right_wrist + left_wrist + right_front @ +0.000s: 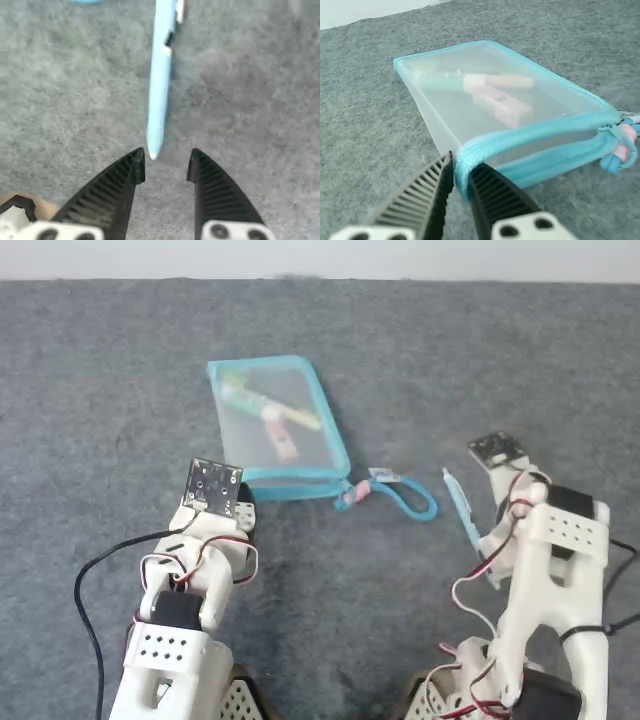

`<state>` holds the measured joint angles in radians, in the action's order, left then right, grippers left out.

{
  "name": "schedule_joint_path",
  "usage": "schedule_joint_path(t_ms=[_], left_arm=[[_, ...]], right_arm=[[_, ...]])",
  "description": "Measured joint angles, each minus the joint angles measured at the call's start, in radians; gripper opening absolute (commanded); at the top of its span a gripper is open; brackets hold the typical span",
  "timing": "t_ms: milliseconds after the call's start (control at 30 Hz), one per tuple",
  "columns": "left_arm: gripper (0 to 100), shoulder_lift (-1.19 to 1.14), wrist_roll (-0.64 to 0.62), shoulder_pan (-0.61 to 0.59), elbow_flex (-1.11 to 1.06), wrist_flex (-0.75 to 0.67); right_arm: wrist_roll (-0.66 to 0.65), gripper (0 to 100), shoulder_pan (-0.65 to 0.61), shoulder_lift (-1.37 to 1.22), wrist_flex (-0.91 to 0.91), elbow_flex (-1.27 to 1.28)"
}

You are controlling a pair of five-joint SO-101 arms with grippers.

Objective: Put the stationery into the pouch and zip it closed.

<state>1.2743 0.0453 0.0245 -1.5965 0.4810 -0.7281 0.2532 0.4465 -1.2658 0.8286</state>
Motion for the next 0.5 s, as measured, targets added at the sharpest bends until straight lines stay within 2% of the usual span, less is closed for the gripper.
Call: schedule_joint_path(t_ms=[200,500], left_arm=[[1,0.0,0.0,0.0,0.0,0.0],[1,0.0,0.0,0.0,0.0,0.0]], right_arm=[[-0.003,15.1,-0.193,-0.009,-0.064,-0.003],[-0.084,15.1,-0.206,-0.012,-0.175,-0.026]])
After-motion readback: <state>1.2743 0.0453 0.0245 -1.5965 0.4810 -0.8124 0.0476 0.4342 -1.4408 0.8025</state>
